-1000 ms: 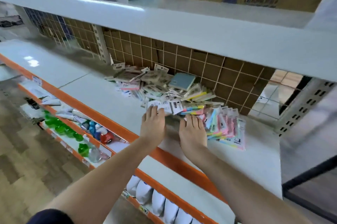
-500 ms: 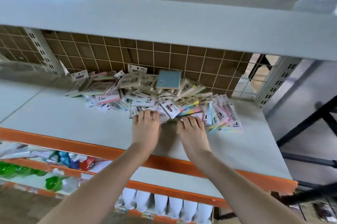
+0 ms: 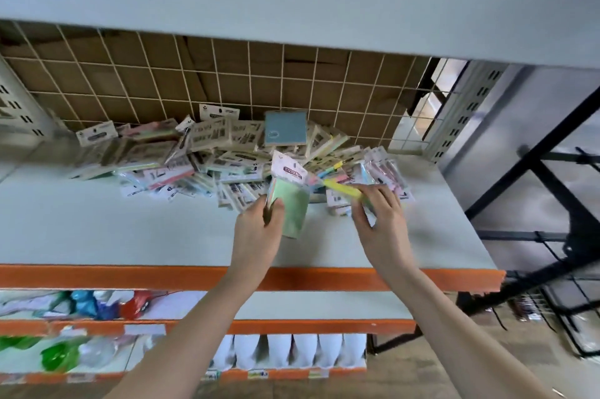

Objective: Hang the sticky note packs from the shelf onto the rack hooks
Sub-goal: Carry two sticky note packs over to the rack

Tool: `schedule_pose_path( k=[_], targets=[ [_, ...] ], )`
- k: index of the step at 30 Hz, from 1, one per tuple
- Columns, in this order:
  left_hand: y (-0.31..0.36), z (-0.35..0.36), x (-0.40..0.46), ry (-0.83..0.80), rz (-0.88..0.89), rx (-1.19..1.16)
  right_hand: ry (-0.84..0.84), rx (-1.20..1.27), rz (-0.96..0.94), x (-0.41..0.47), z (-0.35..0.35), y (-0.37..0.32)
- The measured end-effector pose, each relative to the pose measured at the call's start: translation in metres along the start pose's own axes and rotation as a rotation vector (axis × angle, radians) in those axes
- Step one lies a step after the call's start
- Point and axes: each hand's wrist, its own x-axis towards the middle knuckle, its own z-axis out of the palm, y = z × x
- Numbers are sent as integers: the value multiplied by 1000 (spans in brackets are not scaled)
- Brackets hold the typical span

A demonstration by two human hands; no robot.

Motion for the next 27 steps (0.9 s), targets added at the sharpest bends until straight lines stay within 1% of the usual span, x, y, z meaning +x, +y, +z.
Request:
schedule_pose_path(
  k=[2, 4, 6, 7, 8, 10, 12, 15, 17, 19, 22, 27],
  targets=[
    [3, 7, -3, -56, -137, -255, 74, 163, 217, 3, -13, 1],
    [7, 14, -5, -132, -240, -412, 187, 396, 455, 4, -26, 5],
    [13, 24, -9, -229, -318, -510, 277, 799, 700, 2, -37, 8],
    [17, 29, -10, -264, -367, -554, 290, 1000, 791, -1, -43, 8],
    [22, 35, -12, -295, -405, -589, 292, 1133, 842, -5, -48, 9],
    [34, 48, -19, -357, -448, -629, 260, 1255, 877, -15, -60, 13],
    [45, 62, -27, -410, -439, -636, 205, 1260, 863, -27, -73, 21],
    [65, 84, -43, -470, -378, -622, 119, 1157, 827, -46, -95, 32],
    [79, 99, -55, -490, -342, -582, 59, 1028, 773, -59, -111, 37],
    [91, 115, -68, -517, -300, -527, 8, 846, 725, -72, -131, 42],
    [115, 142, -96, -568, -237, -468, 57, 656, 725, -91, -168, 51],
    [163, 188, -149, -645, -192, -460, 147, 588, 724, -129, -241, 77]
  ],
)
